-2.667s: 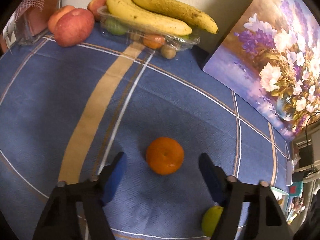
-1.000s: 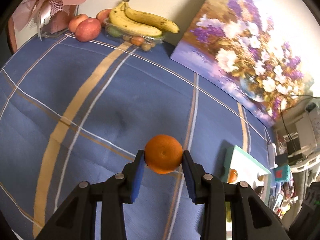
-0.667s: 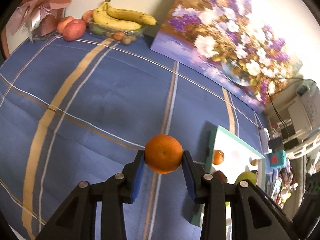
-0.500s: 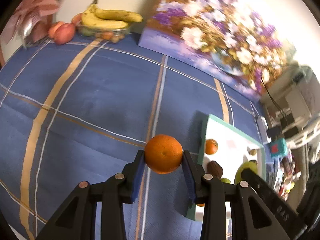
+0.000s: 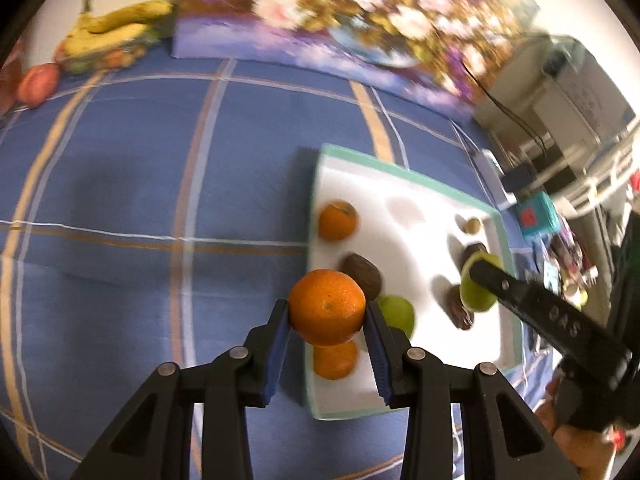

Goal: Organize fruits
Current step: 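Carry the orange and lime over the white tray and open both tools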

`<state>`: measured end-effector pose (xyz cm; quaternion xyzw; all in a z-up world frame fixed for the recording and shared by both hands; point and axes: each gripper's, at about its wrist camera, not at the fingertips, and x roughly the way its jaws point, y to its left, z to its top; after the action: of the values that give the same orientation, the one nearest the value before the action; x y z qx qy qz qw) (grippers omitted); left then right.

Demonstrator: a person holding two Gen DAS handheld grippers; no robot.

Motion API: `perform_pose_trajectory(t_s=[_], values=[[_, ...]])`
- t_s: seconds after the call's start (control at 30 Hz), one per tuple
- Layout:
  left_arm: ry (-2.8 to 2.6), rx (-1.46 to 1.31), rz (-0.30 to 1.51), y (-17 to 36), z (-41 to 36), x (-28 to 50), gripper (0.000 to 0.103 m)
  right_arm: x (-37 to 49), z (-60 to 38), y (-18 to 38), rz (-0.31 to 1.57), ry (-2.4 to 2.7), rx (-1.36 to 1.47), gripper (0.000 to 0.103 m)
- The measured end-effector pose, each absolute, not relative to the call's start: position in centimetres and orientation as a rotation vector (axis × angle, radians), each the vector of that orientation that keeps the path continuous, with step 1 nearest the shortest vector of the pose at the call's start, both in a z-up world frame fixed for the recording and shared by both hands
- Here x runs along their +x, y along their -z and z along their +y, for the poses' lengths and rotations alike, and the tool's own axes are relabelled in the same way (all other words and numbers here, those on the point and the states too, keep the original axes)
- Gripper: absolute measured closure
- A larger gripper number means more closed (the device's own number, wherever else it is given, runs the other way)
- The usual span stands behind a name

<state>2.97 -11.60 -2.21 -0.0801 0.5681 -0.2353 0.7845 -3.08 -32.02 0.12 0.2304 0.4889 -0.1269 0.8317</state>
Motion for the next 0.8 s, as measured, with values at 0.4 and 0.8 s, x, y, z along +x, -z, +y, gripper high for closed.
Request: perform_pose_trajectory(t_s=[0.4,0.8], values=[[0.565,-0.139,1.28,4.1,-14.6,2.7,0.063,-2.9,-34.3,1.5,1.053,0.275,0.525,0.062],[0.566,-0.139,1.298,5.0,-15.1,3.0,0.063,-1.3,-34.0,2.2,1.049,0.271,0.443,0.062]])
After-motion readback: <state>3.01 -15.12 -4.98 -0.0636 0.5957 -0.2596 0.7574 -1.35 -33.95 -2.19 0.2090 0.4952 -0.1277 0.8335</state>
